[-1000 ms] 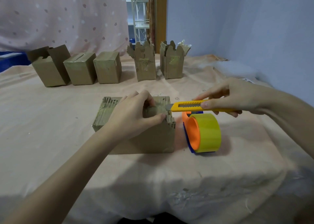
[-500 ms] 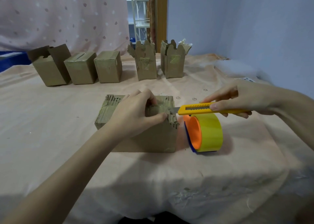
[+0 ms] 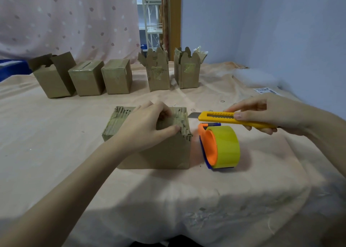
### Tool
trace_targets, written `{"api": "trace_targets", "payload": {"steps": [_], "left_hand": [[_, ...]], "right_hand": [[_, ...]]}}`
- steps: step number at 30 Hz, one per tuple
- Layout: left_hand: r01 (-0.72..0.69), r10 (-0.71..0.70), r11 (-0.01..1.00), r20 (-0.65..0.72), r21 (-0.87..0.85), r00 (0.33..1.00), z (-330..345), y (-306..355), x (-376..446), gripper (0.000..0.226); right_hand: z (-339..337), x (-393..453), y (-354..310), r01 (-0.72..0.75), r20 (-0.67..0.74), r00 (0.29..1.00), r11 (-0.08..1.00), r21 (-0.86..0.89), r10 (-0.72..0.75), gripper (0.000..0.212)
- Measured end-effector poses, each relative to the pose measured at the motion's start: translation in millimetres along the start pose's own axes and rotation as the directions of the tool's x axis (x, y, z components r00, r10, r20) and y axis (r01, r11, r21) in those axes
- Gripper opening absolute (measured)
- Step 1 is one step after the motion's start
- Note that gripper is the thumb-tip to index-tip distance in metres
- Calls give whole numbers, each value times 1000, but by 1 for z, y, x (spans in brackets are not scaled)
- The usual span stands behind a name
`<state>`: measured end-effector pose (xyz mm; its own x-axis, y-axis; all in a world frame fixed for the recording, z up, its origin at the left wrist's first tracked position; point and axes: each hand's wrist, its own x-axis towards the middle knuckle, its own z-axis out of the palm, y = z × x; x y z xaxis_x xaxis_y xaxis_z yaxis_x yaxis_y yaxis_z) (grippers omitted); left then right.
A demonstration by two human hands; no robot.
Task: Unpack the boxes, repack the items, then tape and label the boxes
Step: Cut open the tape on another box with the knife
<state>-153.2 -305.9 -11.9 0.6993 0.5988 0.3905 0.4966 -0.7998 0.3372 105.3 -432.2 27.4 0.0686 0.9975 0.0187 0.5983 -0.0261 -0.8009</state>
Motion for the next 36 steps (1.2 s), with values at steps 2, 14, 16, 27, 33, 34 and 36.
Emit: {"api": "trace_targets", "payload": {"steps": [2,14,16,27,33,34,36], "left_hand": [[-67,67,996,-11,63,998,0,-1,-2,71],[-122,258,841,-193,527,947,4,-1,-26,66],[5,175,855,-296,519,939,9,7,-39,56],[602,-517,759,-333,248,788,19,21,-73,62],[612,-628,777,-123,-147,768,-1,7,-53,56],[617,-630,775,-92,-135,771,-6,1,-49,54],[615,-619,782,-20,-103,785,-15,-10,-42,50]], "right_hand": [[2,1,2,-15,-78,997,999,51,19,24],[46,38,-26,20,-272,962,989,147,21,13],[54,52,-35,50,-294,956,986,159,-1,9],[96,89,-52,-27,-121,992,990,137,44,33],[108,60,-67,24,-92,996,973,231,-3,5],[111,55,-69,40,-87,996,970,238,-20,9],[118,46,-70,46,-88,996,964,262,-24,14]]}}
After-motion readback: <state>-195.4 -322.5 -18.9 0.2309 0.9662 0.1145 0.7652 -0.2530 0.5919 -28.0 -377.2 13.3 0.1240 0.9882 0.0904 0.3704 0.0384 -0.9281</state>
